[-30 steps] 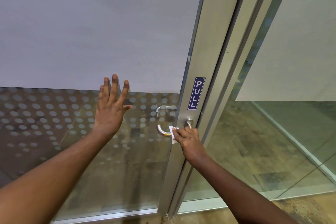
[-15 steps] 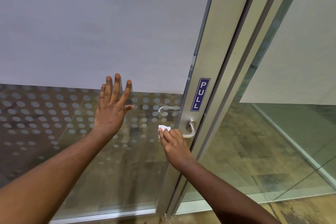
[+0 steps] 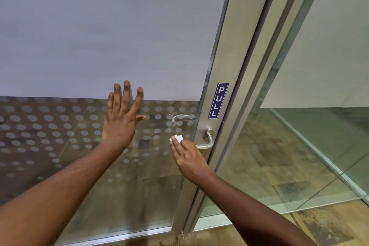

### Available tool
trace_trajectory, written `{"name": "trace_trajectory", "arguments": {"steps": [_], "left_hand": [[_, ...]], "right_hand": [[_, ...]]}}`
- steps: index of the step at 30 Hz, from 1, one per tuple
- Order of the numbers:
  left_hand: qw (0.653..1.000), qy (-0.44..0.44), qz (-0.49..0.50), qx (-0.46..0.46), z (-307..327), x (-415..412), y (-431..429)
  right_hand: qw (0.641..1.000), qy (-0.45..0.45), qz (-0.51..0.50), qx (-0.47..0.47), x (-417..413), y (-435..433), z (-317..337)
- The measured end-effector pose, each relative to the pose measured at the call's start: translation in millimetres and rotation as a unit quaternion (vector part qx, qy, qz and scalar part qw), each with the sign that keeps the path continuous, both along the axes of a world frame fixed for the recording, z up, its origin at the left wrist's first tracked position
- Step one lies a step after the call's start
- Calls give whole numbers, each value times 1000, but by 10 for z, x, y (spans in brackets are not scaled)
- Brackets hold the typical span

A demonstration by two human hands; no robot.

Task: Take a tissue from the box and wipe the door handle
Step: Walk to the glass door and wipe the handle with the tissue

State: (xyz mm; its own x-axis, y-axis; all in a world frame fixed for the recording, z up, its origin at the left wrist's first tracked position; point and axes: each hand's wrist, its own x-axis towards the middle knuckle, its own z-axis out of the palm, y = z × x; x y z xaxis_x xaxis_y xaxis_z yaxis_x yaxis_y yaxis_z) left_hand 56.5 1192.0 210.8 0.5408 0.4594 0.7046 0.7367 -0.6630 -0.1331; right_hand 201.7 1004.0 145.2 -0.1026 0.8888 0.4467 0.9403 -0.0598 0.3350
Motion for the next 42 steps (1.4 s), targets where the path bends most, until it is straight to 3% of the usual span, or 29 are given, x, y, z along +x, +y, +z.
{"name": "trace_trajectory", "arguments": {"steps": [16, 27, 34, 42], "left_hand": [[1000, 19, -8, 14, -60, 6, 117], [1000, 17, 4, 13, -76, 13, 91], [999, 27, 29, 7, -41, 43, 38], [998, 36, 47, -5, -39, 51, -20]], "right_hand": [[993, -24, 89, 80, 480, -303, -68], [993, -1, 93, 75, 943, -523, -150], [986, 94, 96, 94, 1007, -526, -111], [972, 215, 93, 19, 1253, -603, -26]]}}
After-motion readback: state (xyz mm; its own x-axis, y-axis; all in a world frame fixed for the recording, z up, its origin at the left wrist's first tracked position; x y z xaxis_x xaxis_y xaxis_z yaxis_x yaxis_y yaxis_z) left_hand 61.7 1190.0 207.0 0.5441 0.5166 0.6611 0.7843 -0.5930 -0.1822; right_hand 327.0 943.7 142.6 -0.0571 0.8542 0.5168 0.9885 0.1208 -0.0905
